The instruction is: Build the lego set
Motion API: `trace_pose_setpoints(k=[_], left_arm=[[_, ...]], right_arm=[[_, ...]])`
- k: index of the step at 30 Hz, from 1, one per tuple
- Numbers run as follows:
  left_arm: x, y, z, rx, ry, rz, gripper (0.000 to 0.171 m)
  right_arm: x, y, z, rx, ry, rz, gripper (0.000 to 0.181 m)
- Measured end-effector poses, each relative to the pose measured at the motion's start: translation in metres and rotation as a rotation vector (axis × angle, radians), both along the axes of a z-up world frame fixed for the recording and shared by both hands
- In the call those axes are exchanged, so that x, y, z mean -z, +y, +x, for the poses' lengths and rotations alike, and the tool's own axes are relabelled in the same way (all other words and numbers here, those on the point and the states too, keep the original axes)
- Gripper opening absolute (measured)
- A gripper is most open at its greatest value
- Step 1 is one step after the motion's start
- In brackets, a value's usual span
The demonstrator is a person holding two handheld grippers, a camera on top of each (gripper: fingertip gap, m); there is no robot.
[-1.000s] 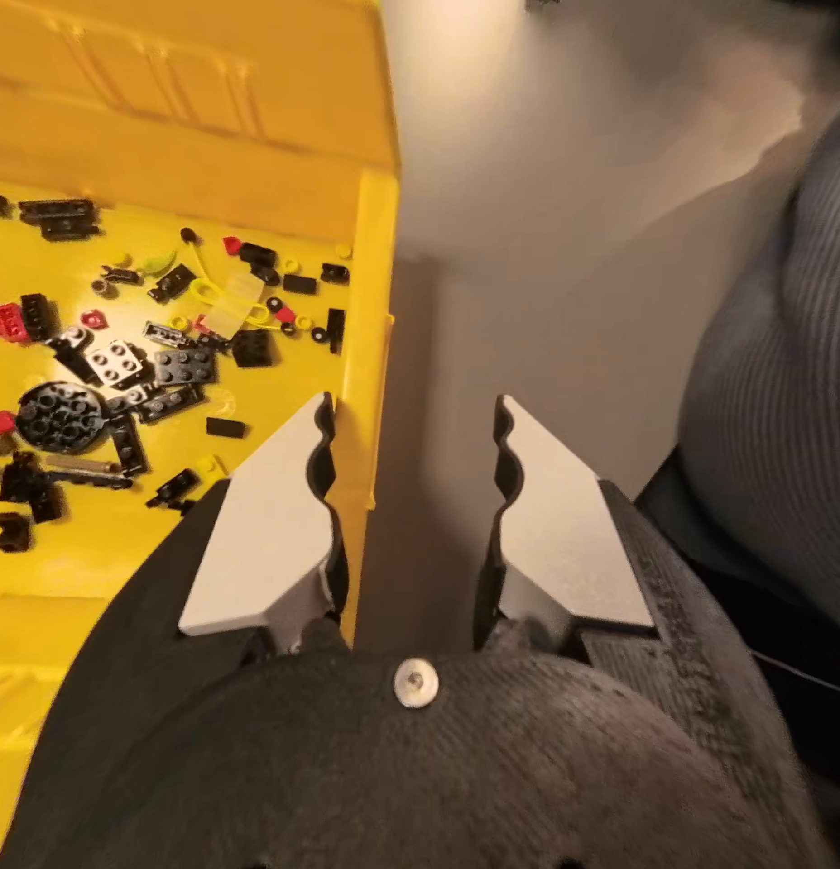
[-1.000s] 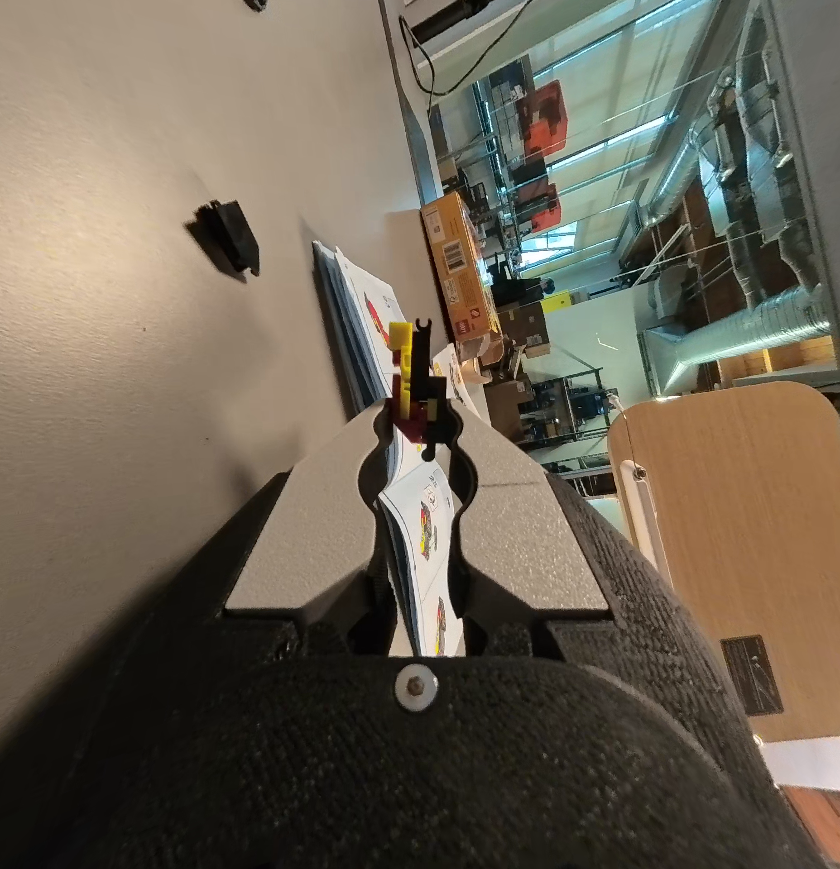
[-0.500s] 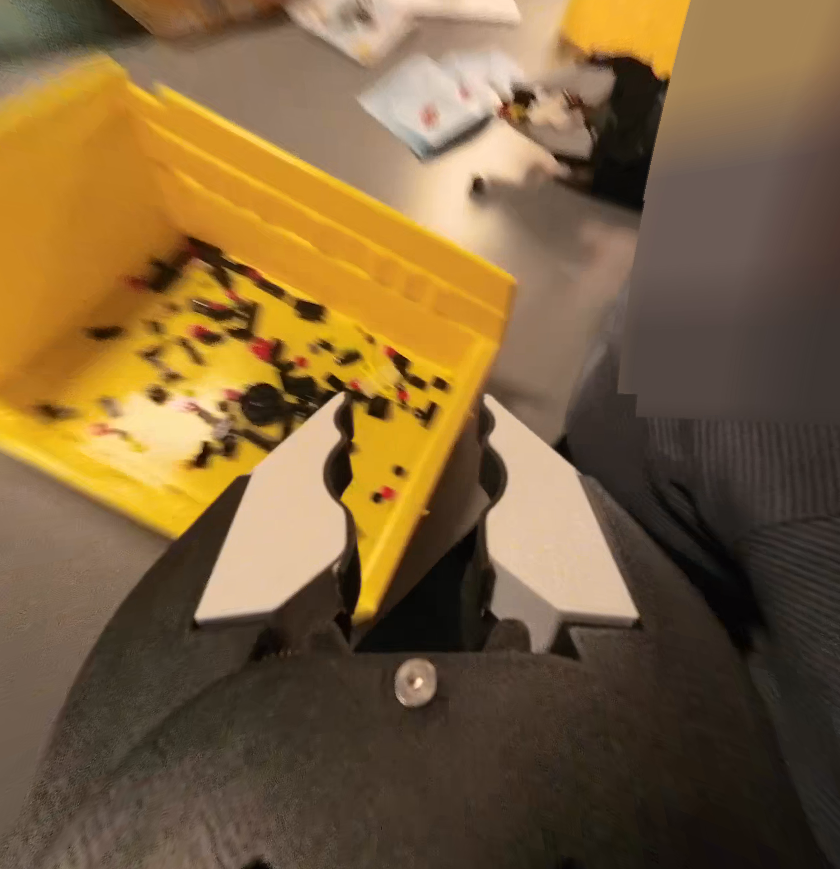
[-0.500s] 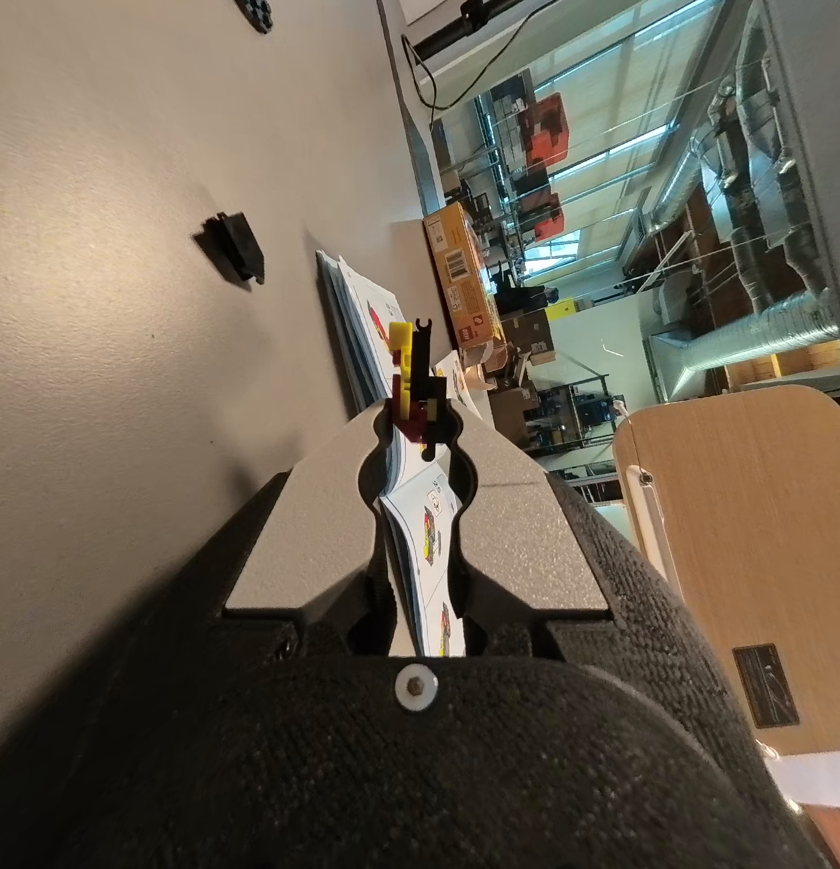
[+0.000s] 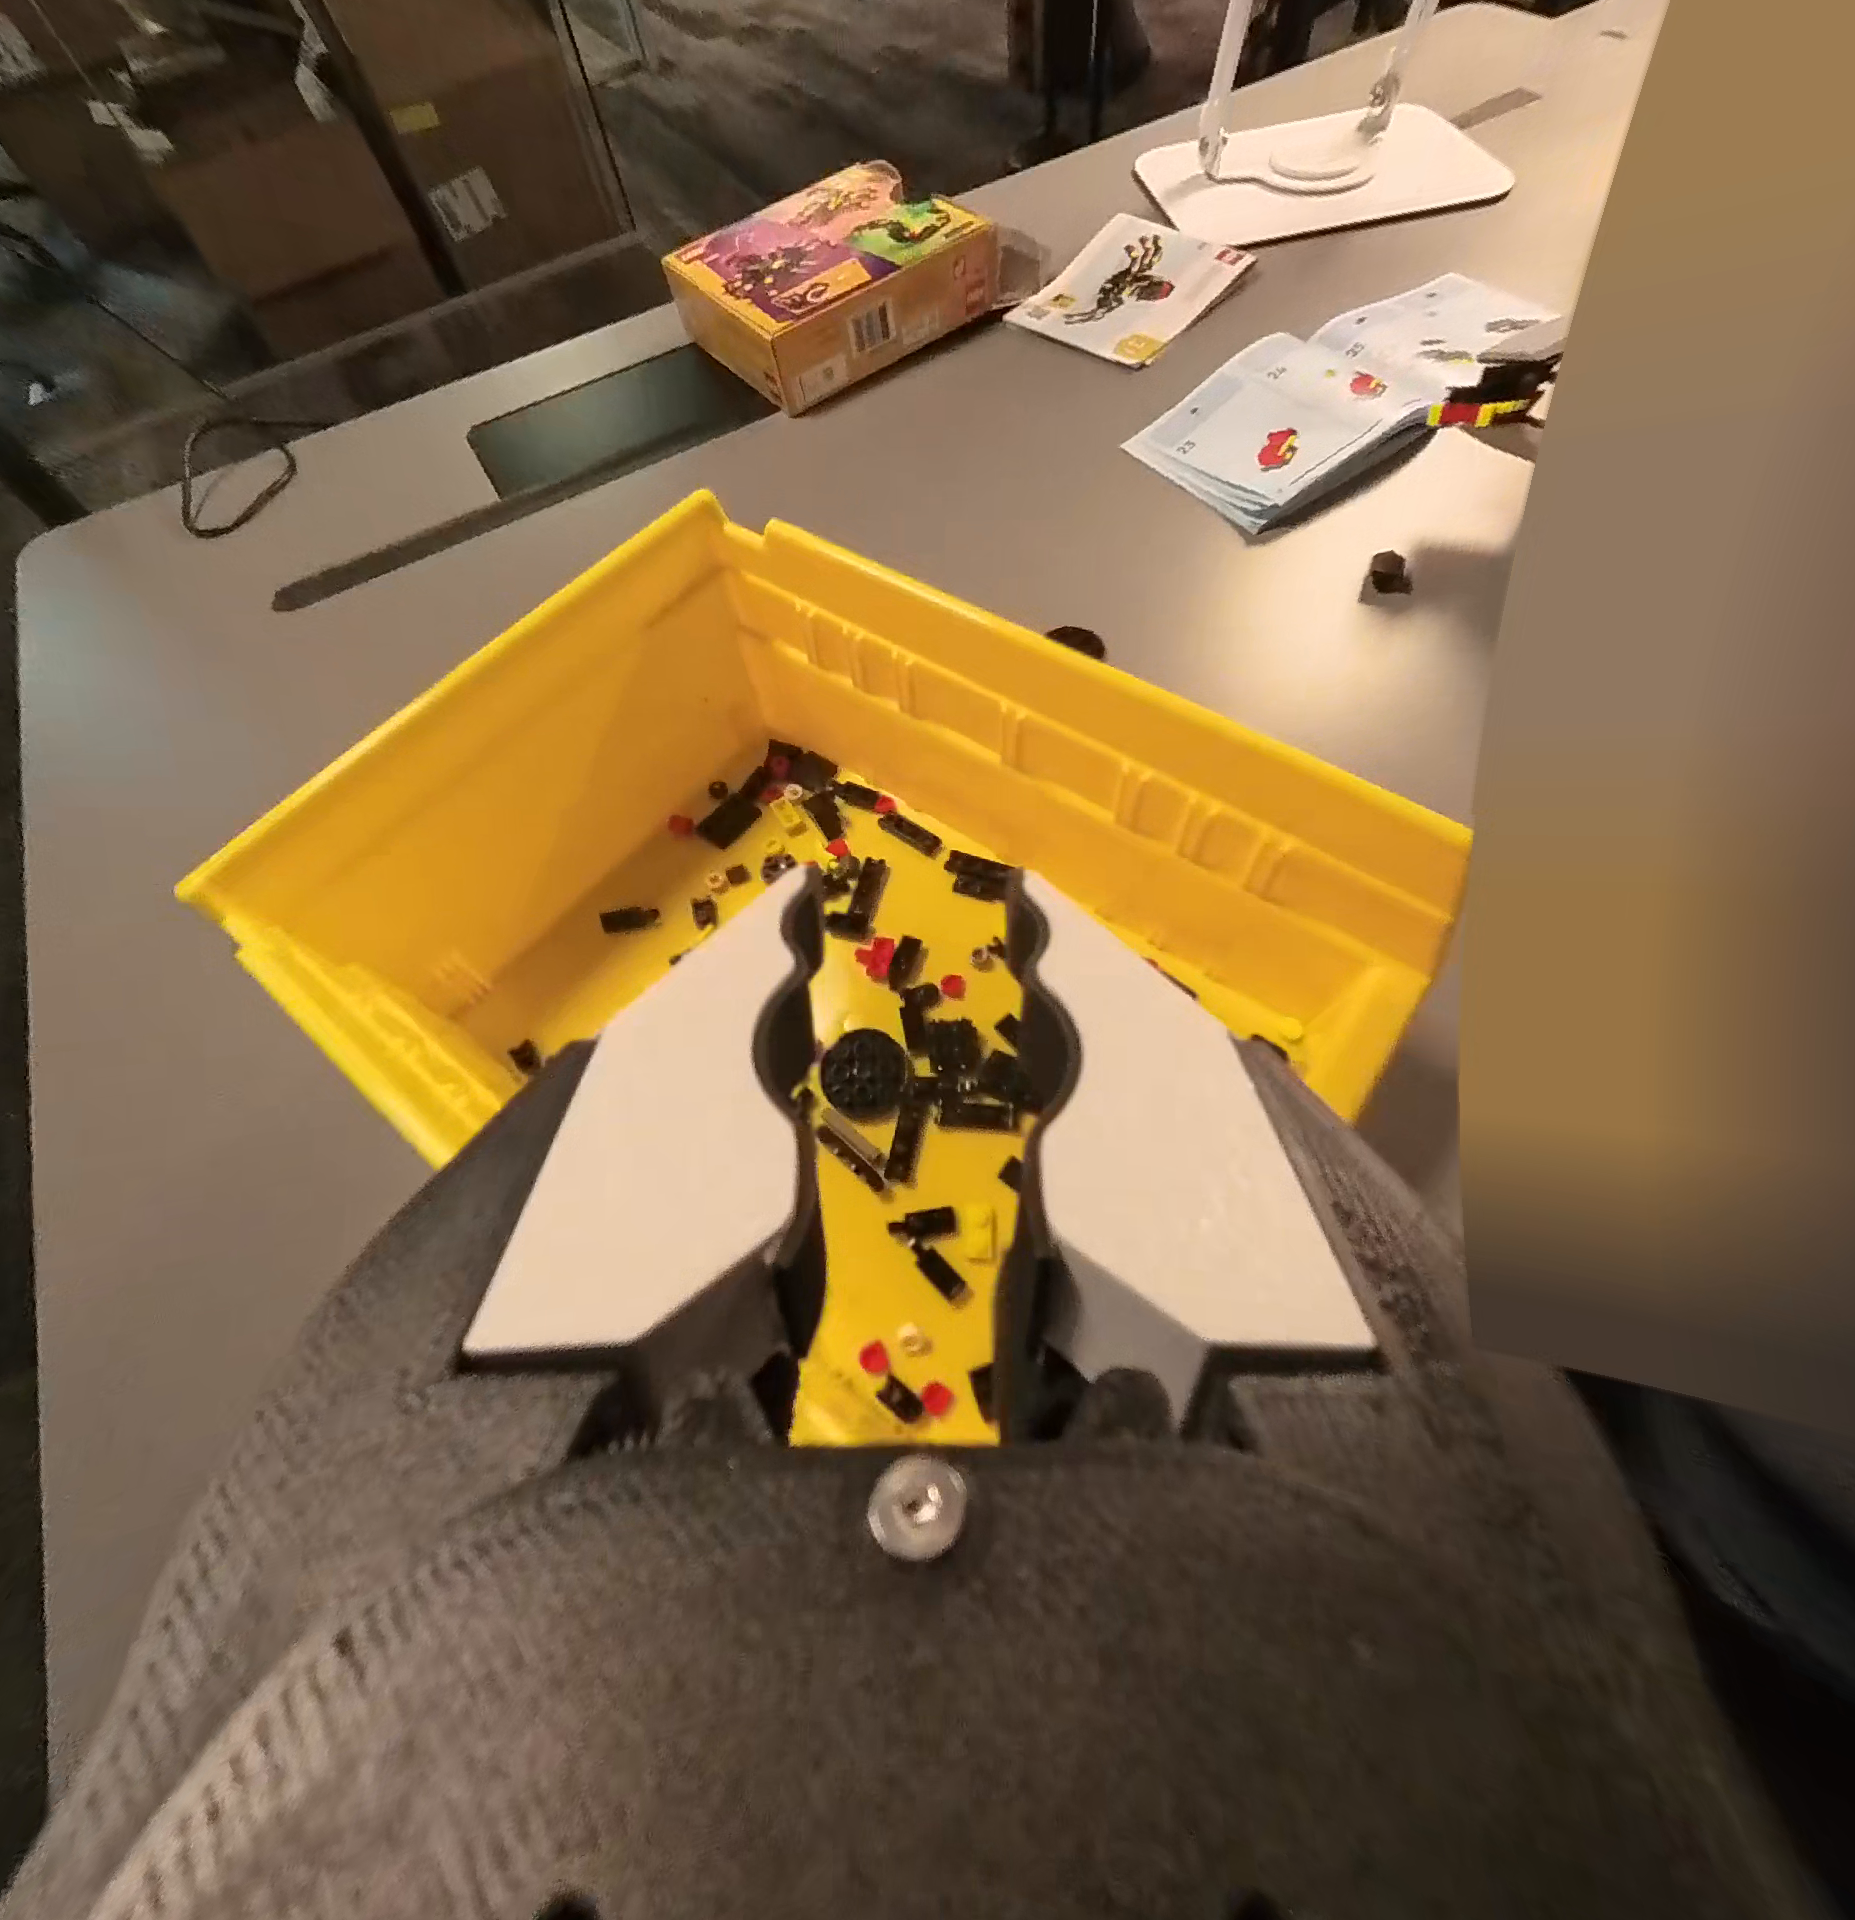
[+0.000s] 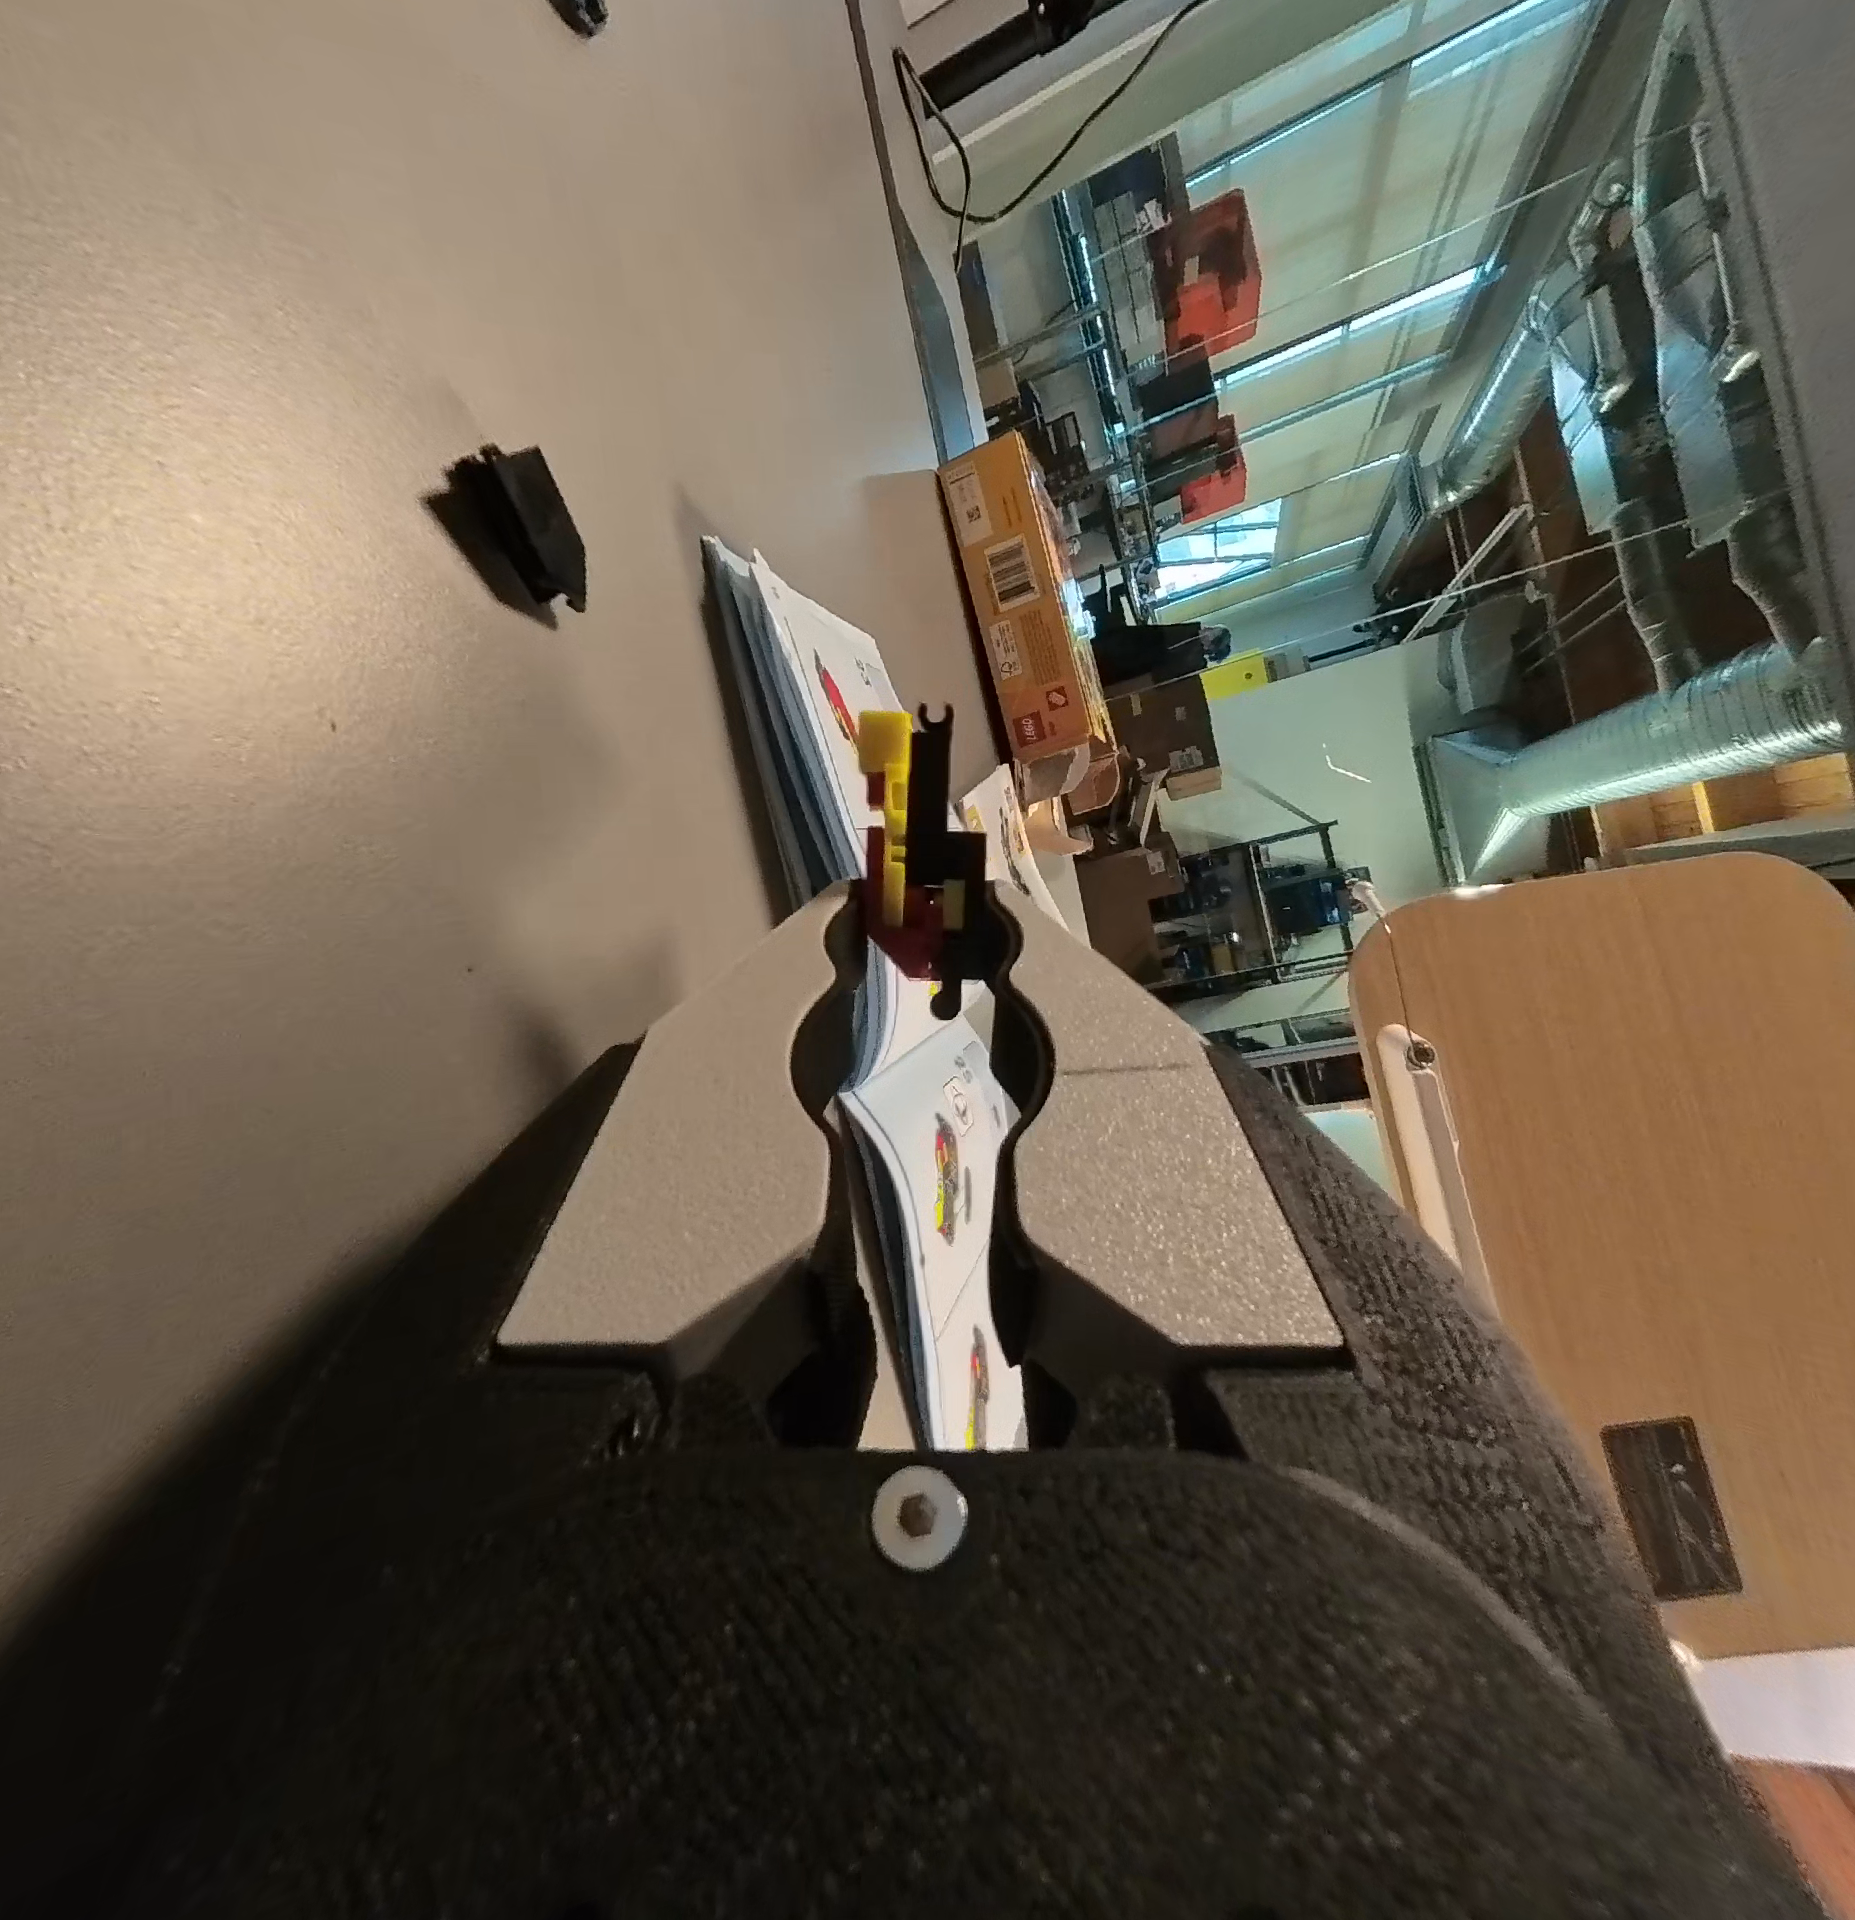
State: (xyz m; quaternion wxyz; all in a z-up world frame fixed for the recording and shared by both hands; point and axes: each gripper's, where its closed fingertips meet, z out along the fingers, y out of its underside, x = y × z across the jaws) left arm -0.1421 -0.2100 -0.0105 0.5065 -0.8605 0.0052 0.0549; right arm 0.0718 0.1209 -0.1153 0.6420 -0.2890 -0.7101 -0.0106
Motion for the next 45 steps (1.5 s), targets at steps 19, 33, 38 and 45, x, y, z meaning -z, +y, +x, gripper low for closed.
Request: trace_pose_setpoints(k=[19, 33, 38, 45], left_arm=[[0.024, 0.012, -0.084, -0.245, 0.185, -0.165, 0.029], [0.111, 0.023, -0.080, -0.053, -0.026, -0.778, 0.033], [0.125, 0.015, -0.052, 0.107, -0.134, -0.887, 0.012], [0.133, 0.000, -0.040, 0.207, -0.026, -0.965, 0.003]], right_arm=[[-0.001, -0.004, 0.002, -0.010, -0.011, 0.035, 0.019], [0.000, -0.006, 0.004, -0.022, -0.016, 0.017, 0.019], [0.001, -0.006, 0.004, -0.022, -0.018, 0.016, 0.019], [0.001, -0.006, 0.004, -0.022, -0.021, 0.017, 0.019]])
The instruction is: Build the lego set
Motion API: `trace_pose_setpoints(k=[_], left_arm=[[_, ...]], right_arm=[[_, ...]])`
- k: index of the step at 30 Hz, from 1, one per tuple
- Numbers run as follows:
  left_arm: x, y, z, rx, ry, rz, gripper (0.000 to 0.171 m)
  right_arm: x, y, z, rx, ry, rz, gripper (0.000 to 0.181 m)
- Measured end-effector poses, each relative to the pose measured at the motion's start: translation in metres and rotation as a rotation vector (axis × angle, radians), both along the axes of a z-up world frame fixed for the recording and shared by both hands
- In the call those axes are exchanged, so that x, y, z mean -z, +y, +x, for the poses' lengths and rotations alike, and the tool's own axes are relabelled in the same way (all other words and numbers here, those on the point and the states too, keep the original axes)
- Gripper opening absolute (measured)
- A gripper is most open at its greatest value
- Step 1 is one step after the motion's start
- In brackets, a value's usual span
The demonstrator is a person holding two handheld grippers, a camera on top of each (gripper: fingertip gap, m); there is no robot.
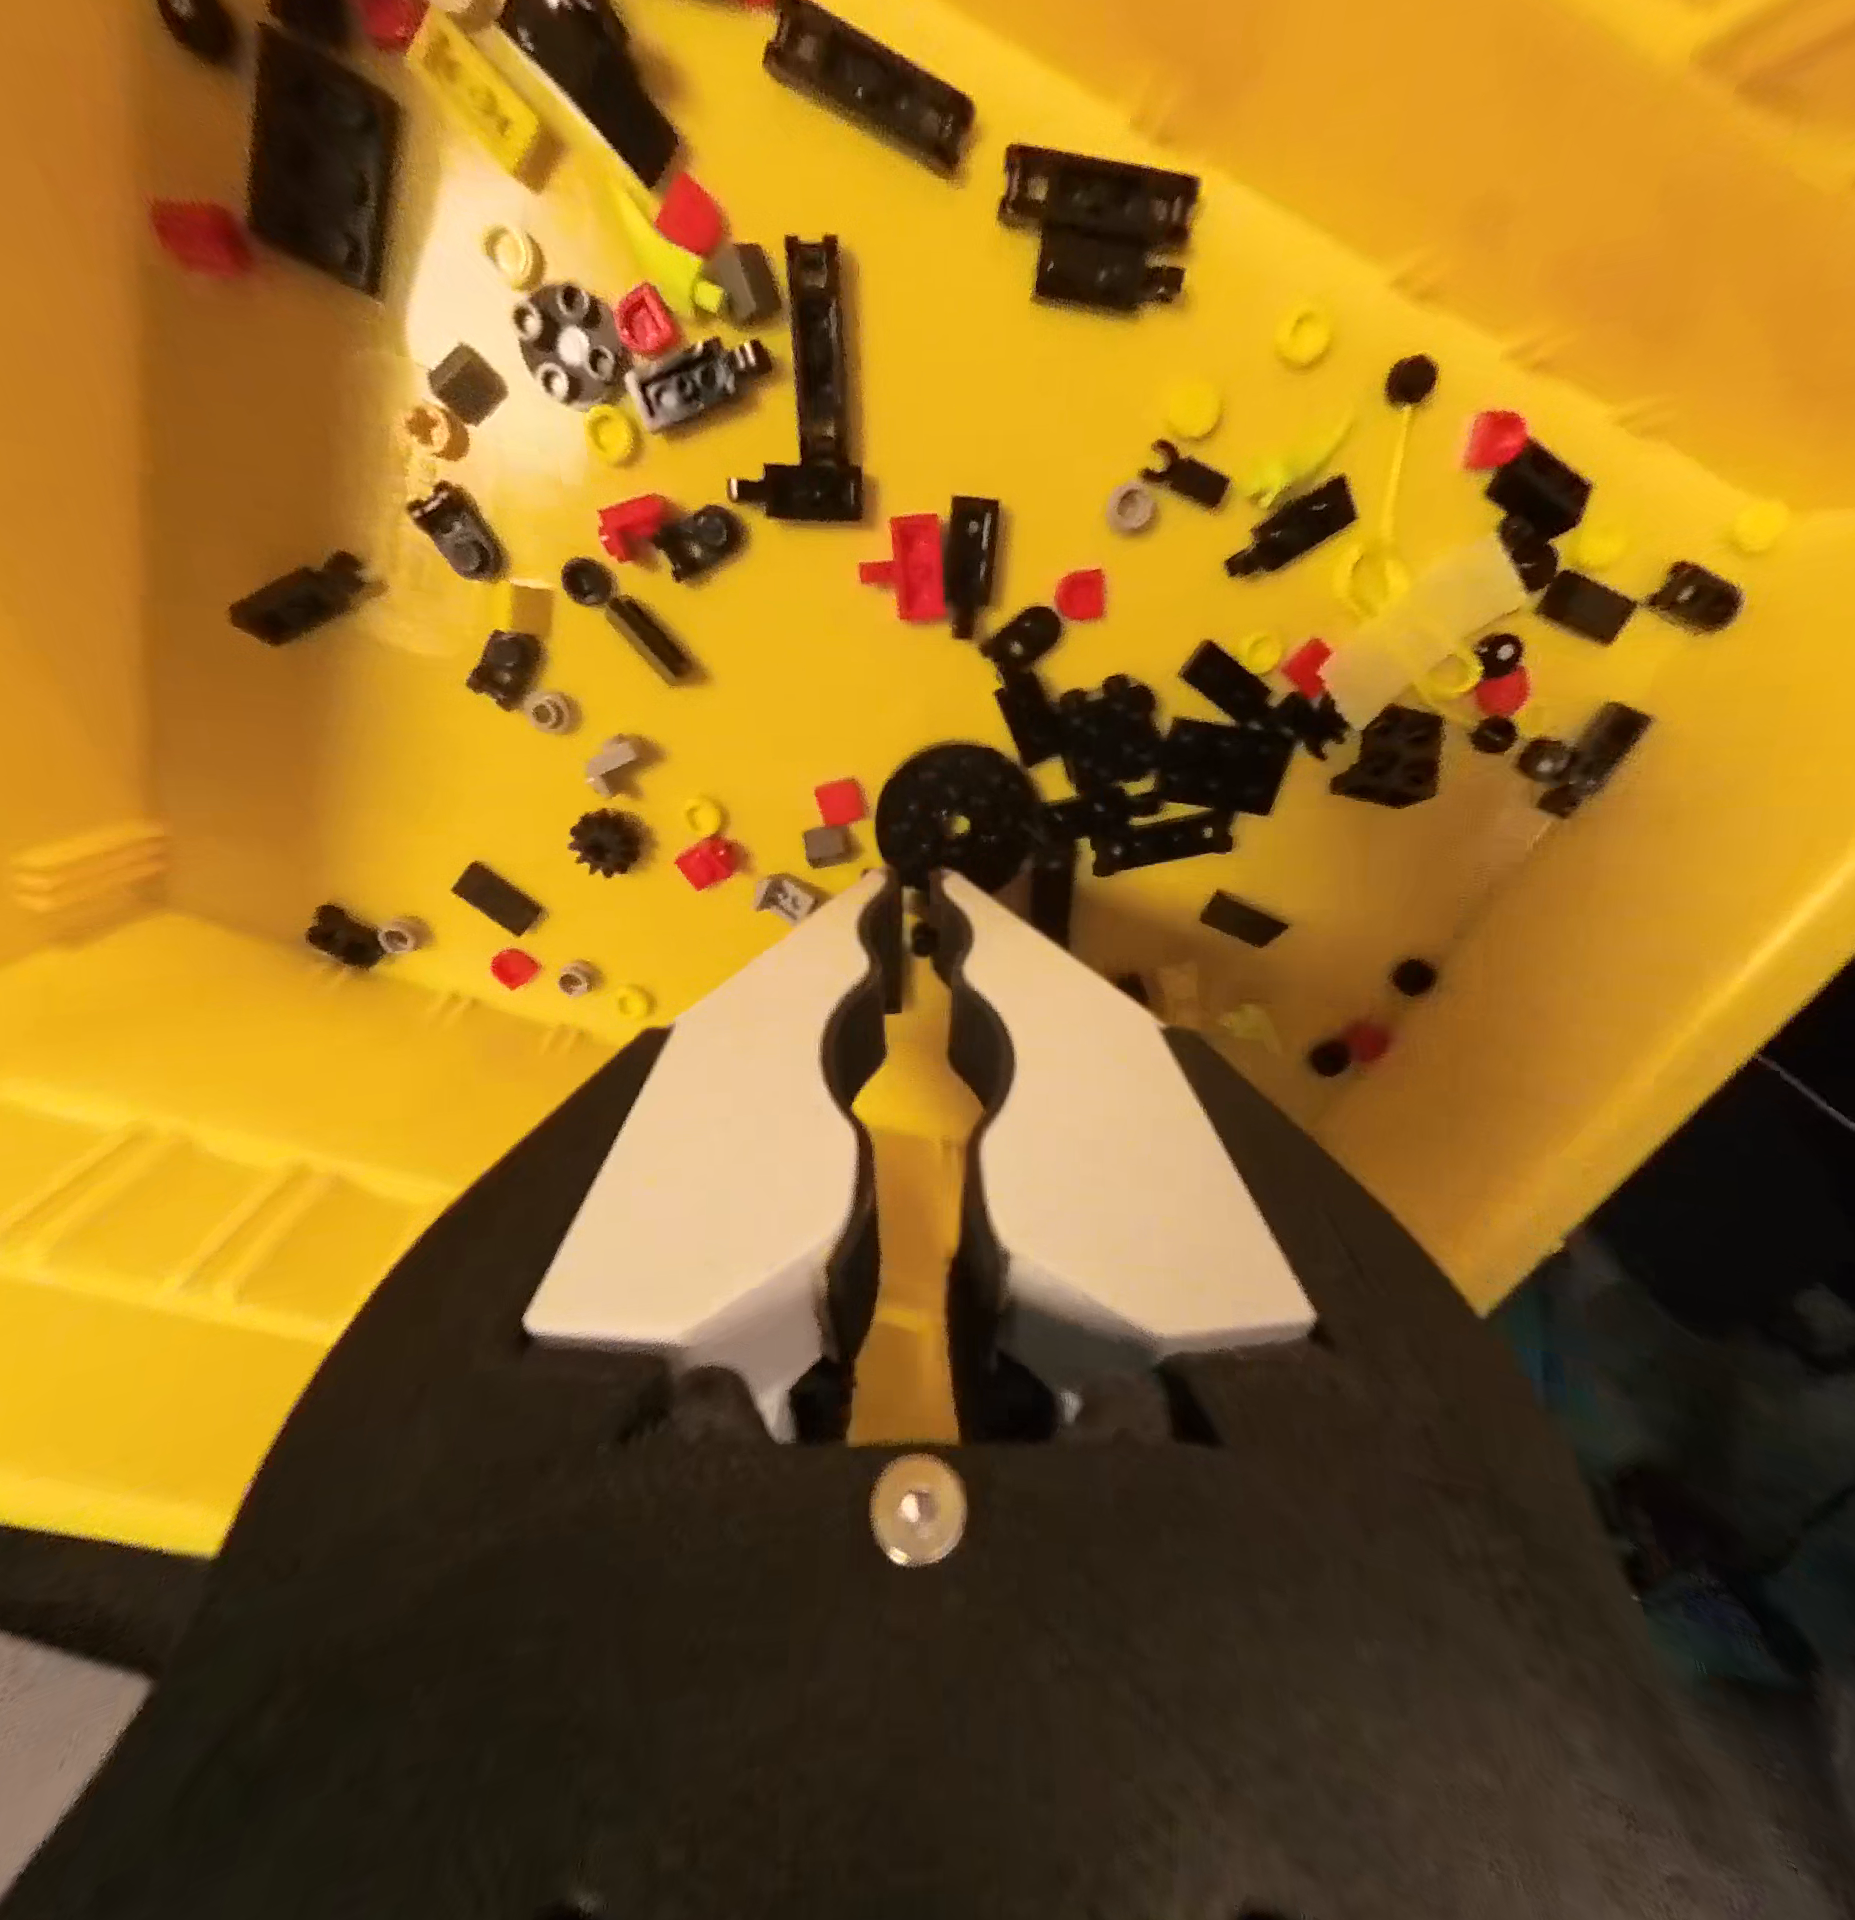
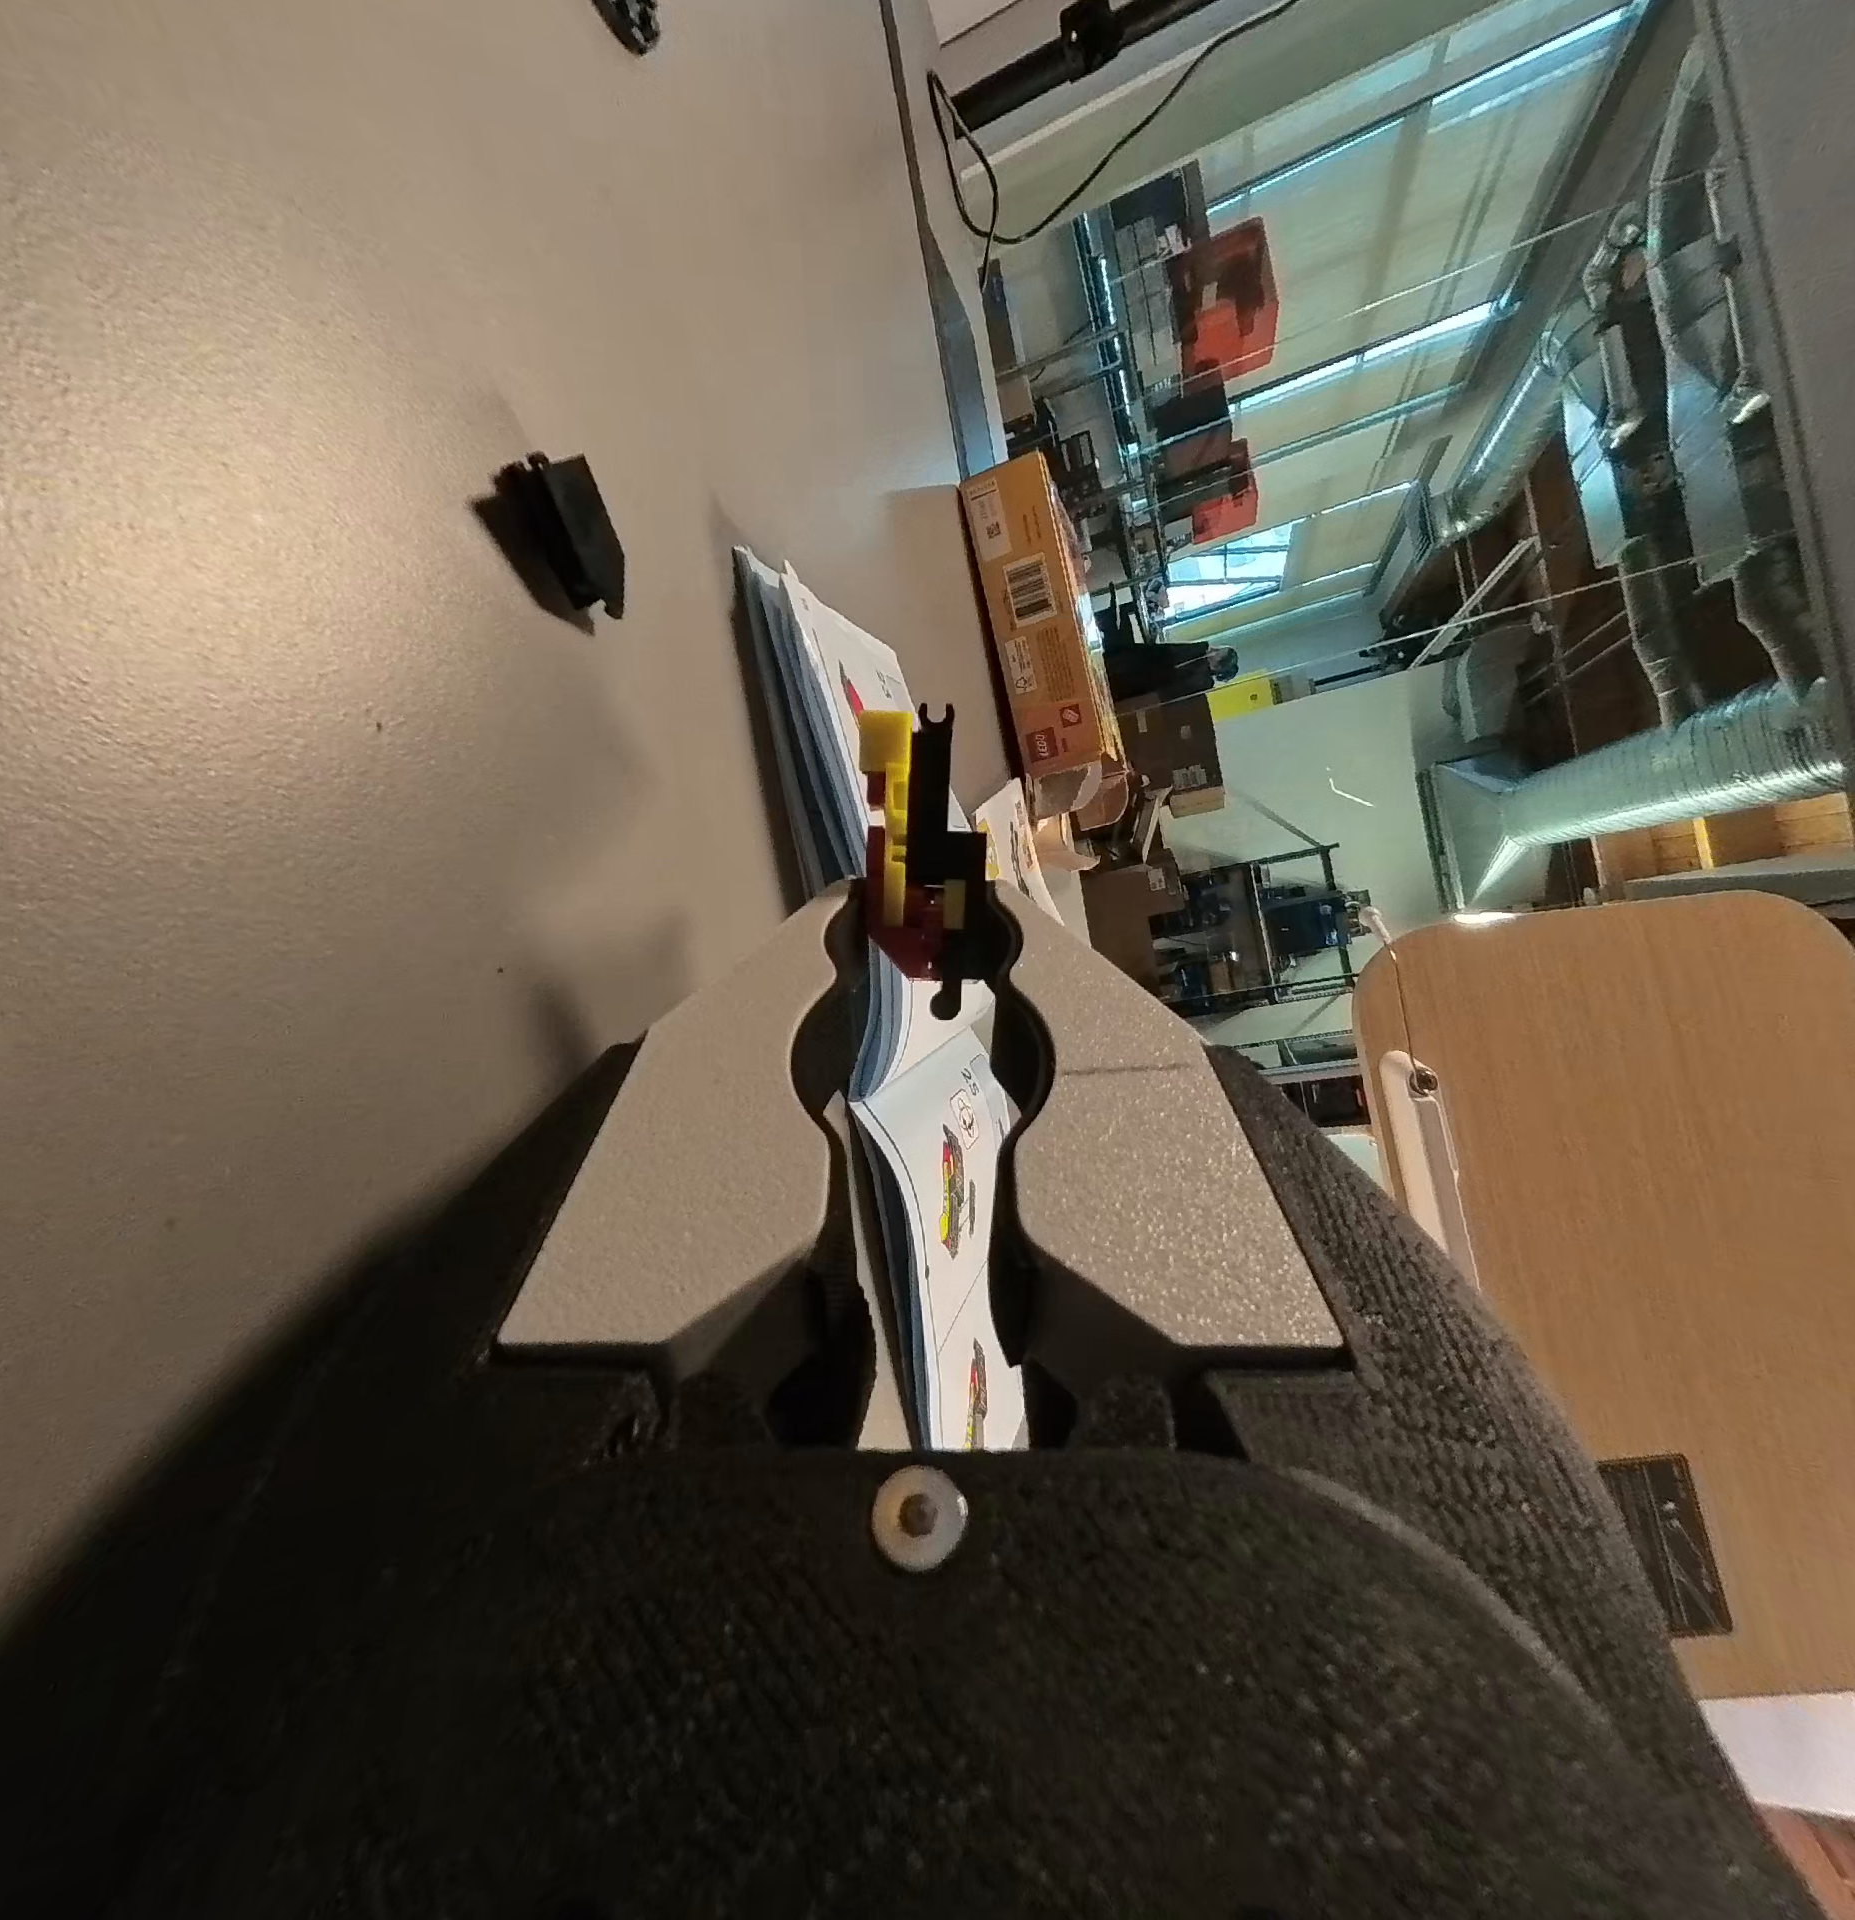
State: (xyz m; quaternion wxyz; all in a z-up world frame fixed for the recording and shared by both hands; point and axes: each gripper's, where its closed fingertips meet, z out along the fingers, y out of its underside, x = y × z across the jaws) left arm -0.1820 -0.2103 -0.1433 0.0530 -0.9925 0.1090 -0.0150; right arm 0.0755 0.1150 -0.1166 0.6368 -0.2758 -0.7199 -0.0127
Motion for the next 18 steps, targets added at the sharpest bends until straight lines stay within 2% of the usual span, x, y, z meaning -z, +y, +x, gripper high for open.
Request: trace_pose_setpoints(k=[4, 8, 11, 14, 18], left_arm=[[0.000, 0.003, 0.000, 0.014, 0.054, -0.006, 0.000], [0.002, 0.004, 0.005, 0.040, 0.047, -0.028, 0.000], [0.000, 0.011, -0.001, 0.017, 0.075, 0.000, 0.000], [-0.001, 0.017, 0.006, -0.004, -0.006, 0.018, 0.000], [0.007, 0.013, 0.005, 0.012, -0.004, -0.029, 0.000]], right_arm=[[0.000, 0.000, 0.000, -0.001, 0.000, -0.002, 0.019], [0.000, -0.001, 0.000, -0.003, 0.001, -0.002, 0.019], [0.001, -0.001, -0.001, -0.003, -0.002, -0.005, 0.019], [0.001, -0.001, -0.001, -0.004, -0.003, -0.006, 0.019], [0.002, 0.000, -0.002, -0.002, -0.007, -0.008, 0.019]])
